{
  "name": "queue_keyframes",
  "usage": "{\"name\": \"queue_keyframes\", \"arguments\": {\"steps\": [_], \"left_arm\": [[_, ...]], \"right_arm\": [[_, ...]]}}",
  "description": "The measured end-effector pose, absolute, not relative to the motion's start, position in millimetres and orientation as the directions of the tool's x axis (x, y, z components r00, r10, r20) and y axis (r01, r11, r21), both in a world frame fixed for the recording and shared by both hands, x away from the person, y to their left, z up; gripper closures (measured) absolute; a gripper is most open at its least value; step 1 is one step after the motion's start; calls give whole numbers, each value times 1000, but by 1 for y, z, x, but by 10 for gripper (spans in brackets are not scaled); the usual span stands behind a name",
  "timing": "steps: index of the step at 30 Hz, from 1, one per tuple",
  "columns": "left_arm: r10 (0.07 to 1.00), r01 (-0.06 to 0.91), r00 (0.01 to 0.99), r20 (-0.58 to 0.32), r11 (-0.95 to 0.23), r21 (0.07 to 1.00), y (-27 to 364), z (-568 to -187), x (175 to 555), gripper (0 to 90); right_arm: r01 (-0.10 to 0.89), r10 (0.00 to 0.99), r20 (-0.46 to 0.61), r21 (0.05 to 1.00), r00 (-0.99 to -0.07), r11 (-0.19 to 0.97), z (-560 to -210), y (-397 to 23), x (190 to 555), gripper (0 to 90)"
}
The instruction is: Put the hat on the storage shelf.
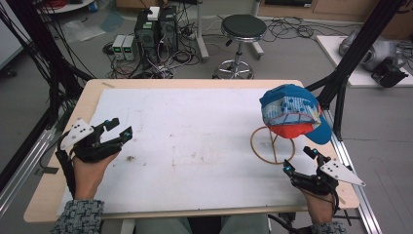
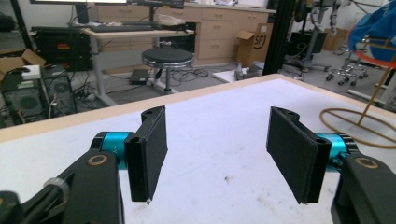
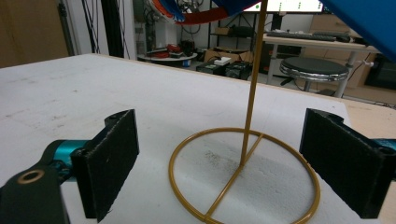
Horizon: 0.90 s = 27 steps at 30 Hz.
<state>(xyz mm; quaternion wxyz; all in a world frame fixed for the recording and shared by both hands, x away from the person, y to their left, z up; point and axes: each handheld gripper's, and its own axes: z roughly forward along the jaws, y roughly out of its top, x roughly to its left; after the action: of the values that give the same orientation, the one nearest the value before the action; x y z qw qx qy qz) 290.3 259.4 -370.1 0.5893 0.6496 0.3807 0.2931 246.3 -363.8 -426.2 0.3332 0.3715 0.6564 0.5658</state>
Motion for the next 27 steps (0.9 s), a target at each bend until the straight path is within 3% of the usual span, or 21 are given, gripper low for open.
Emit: {"name": "queue_keyframes", "arguments": {"steps": [27], "left_arm": [[883,190,461,-89,0,982,280,-412,274,289]], "right_arm": [[120,869,-19,989,-495,89,-426,-363,246,111]]}}
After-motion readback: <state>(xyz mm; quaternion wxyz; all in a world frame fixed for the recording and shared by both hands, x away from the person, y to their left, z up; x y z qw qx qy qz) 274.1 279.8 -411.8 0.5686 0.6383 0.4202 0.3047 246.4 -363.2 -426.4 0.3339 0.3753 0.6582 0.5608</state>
